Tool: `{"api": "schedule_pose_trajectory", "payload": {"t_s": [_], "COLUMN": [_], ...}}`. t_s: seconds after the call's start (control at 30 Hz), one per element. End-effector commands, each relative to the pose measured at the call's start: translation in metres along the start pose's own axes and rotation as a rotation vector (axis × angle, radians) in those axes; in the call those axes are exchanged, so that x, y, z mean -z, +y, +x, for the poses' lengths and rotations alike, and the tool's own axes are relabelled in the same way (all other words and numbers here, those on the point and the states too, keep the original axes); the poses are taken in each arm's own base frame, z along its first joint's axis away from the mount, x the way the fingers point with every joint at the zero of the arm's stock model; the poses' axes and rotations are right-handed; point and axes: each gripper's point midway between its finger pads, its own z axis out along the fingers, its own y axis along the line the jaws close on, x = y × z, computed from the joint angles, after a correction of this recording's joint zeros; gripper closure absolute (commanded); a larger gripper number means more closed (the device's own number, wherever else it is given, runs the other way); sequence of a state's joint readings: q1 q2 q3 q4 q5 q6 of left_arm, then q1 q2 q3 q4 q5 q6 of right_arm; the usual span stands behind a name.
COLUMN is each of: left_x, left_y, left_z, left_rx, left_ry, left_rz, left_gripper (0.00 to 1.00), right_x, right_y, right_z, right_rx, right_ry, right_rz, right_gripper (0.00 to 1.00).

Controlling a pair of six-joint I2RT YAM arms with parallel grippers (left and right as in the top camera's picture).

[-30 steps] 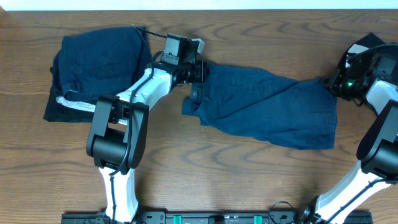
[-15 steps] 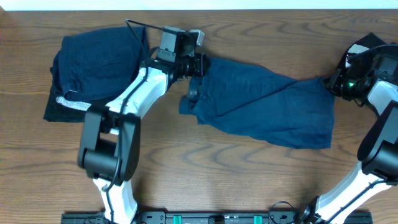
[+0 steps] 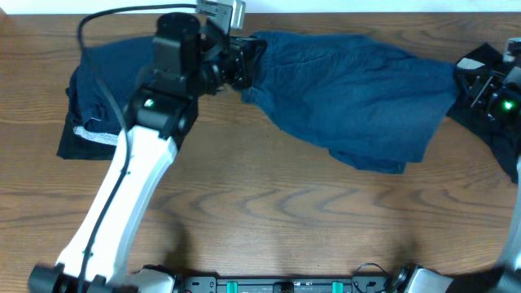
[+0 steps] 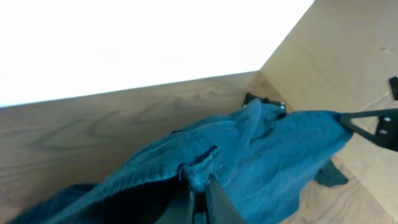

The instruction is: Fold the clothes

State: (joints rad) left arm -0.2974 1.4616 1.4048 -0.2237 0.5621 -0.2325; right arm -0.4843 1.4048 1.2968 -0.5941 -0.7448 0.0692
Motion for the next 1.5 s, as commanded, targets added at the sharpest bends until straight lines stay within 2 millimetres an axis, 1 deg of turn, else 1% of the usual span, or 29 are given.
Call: {"api": "schedule_pose_trajectory", "payload": {"t_s": [0.0, 0.13, 0.23, 0.43, 0.57, 0.7, 0.77, 0.9, 1.1, 1.17, 1.23, 1.33, 1.43, 1.47], "left_x": [0.031, 0.069, 0.104, 0.170, 0.206, 0.227, 0.234, 0.244, 0.262, 0.267, 0.266, 0.252, 0.220, 0.207], "left_y": [-0.021, -0.048, -0.072, -0.124, -0.161, -0.184, -0.193, -0.210, -0.232, -0.239, -0.243, -0.238, -0.224, -0.219], "left_z": [-0.018, -0.029, -0.039, -0.047, -0.044, -0.040, -0.040, -0.041, -0.051, -0.053, -0.054, -0.054, -0.051, -0.050], "left_rx": [-0.043, -0.074, -0.109, -0.177, -0.189, -0.204, -0.211, -0.205, -0.224, -0.230, -0.229, -0.199, -0.144, -0.132], "left_ry": [-0.055, -0.106, -0.167, -0.286, -0.342, -0.367, -0.373, -0.376, -0.405, -0.412, -0.411, -0.380, -0.316, -0.294], "left_rz": [0.014, 0.032, 0.050, 0.123, 0.210, 0.277, 0.309, 0.367, 0.437, 0.459, 0.475, 0.461, 0.408, 0.389], "left_gripper": [0.94, 0.94, 0.94, 0.94, 0.94, 0.94, 0.94, 0.94, 0.94, 0.94, 0.94, 0.94, 0.94, 0.94], "right_x": [0.032, 0.069, 0.093, 0.138, 0.168, 0.190, 0.200, 0.214, 0.227, 0.231, 0.235, 0.237, 0.233, 0.230], "right_y": [0.031, 0.065, 0.088, 0.124, 0.148, 0.169, 0.178, 0.191, 0.201, 0.201, 0.204, 0.202, 0.195, 0.192], "right_z": [-0.012, -0.017, -0.018, -0.015, -0.019, -0.021, -0.022, -0.018, -0.013, -0.012, -0.010, -0.007, -0.005, -0.006], "right_rx": [0.049, 0.104, 0.137, 0.176, 0.220, 0.250, 0.260, 0.263, 0.262, 0.254, 0.253, 0.225, 0.199, 0.189], "right_ry": [-0.069, -0.144, -0.182, -0.203, -0.214, -0.234, -0.246, -0.248, -0.251, -0.257, -0.257, -0.248, -0.226, -0.215], "right_rz": [-0.016, -0.022, -0.026, 0.009, 0.032, 0.034, 0.034, 0.034, 0.042, 0.060, 0.063, 0.084, 0.103, 0.103], "right_gripper": [0.99, 0.99, 0.99, 0.99, 0.99, 0.99, 0.99, 0.99, 0.99, 0.99, 0.99, 0.99, 0.99, 0.99]}}
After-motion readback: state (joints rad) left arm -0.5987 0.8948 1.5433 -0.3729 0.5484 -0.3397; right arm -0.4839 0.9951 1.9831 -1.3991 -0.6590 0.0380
